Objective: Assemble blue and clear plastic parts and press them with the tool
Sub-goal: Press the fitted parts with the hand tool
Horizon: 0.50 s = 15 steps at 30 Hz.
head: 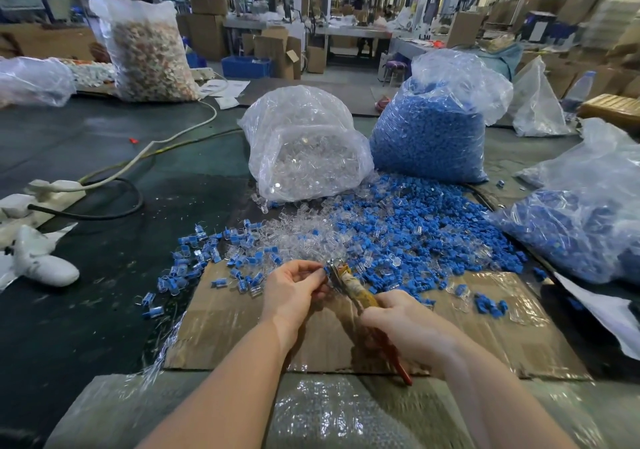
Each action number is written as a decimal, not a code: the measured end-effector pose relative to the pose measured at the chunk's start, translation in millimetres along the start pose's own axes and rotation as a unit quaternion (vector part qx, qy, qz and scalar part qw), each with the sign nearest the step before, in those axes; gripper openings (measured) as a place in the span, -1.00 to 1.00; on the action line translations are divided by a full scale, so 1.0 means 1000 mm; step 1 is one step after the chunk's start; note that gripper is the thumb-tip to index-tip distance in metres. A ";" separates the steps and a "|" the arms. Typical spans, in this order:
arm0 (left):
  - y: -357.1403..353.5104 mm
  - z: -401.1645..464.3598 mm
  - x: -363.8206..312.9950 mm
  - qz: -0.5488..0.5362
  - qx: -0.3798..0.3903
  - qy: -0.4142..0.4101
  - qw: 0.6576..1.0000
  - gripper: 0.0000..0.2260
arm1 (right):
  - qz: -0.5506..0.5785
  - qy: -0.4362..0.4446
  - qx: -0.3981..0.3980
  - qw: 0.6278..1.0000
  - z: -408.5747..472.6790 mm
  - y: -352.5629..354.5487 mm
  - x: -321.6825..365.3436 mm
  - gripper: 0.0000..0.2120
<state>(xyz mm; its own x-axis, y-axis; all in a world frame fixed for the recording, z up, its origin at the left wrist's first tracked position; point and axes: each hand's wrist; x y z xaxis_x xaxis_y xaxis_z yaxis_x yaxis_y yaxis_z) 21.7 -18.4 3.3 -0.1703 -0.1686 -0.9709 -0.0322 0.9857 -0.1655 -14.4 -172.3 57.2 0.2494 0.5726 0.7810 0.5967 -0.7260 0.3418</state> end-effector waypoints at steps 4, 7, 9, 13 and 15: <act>0.002 0.001 0.003 0.012 -0.002 -0.007 1.000 -0.93 | -0.028 -0.010 -0.005 1.000 0.002 0.000 0.000 -0.93; 0.003 0.001 0.003 0.012 -0.003 -0.007 1.000 -0.92 | -0.044 -0.017 -0.005 0.999 0.002 0.000 0.000 -0.94; 0.003 0.001 0.003 0.013 -0.004 -0.008 1.000 -0.93 | -0.051 -0.018 -0.003 0.999 0.004 -0.001 0.000 -0.93; 0.002 0.000 0.002 0.013 -0.008 -0.009 1.000 -0.93 | -0.067 -0.018 0.002 0.998 0.006 0.000 0.000 -0.91; 0.002 -0.001 0.002 0.010 -0.006 -0.005 1.000 -0.94 | -0.062 -0.028 -0.003 0.998 0.005 0.002 -0.001 -0.91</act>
<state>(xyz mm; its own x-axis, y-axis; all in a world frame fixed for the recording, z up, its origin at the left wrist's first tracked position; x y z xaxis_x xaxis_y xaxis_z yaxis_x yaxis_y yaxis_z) 20.7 -16.3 1.3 -0.1611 -0.1488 -0.9757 -0.0399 0.9887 -0.1442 -9.5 -172.2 54.1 0.2161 0.6788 0.7018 0.6204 -0.6505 0.4381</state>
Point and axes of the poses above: each hand's wrist, its own z-axis towards the middle knuckle, its own y-axis out of the back of the hand, x = y × z, and after that the axes turned 11 degrees about x, right-handed
